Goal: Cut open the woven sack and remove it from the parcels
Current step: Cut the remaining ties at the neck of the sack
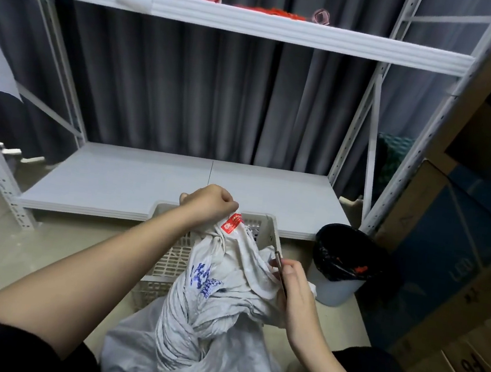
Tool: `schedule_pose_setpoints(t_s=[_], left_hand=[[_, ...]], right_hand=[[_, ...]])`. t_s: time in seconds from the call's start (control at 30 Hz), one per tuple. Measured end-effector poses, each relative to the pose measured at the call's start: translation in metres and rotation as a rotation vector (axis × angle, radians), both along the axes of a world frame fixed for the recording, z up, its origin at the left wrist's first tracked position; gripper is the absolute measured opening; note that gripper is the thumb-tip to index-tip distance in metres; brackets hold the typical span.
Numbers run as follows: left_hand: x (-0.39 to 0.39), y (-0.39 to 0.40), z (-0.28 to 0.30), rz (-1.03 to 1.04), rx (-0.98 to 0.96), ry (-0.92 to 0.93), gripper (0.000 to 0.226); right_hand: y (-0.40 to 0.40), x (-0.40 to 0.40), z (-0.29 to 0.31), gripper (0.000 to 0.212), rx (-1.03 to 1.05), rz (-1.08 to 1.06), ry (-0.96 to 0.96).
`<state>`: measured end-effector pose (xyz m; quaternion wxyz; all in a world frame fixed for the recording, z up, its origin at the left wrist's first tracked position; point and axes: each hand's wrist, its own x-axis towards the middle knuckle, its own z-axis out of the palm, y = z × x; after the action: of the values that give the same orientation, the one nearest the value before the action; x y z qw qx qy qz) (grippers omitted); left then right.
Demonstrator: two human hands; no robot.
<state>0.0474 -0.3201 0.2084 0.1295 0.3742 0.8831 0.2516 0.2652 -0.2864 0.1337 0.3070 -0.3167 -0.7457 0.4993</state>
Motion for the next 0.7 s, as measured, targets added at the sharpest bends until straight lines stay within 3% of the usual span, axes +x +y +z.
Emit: schedule_pose_setpoints(t_s=[0.1,0.2,0.27,0.37,0.43,0.5,0.7], left_hand=[[0.0,-0.003,-0.003,-0.027,0.137,-0.074,0.029],[-0.002,-0.007,-0.004,-0.083,0.285,-0.124,0.027],[-0.002,-0.009,-0.004,-0.107,0.35,-0.104,0.027],[0.002,-0.012,-0.001,-0.115,0.438,-0.082,0.027],[0.004,-0.013,0.001,-0.125,0.468,-0.057,0.028],[0.007,-0.015,0.003,-0.127,0.485,-0.056,0.033],[0.012,-0.02,0.005,-0.117,0.507,-0.093,0.035]], right_hand=[[0.005,0.0,0.011,0.03,-0.005,0.019,-0.013],[0.02,0.003,0.032,0.017,-0.116,0.055,-0.07],[0.034,0.007,0.044,0.009,0.02,0.074,-0.12],[0.049,0.014,0.073,0.022,0.436,0.088,-0.28],[0.05,0.014,0.094,0.026,0.602,0.114,-0.399],[0.048,0.009,0.109,0.027,0.708,0.117,-0.525],[0.049,0.002,0.121,0.019,0.789,0.146,-0.616]])
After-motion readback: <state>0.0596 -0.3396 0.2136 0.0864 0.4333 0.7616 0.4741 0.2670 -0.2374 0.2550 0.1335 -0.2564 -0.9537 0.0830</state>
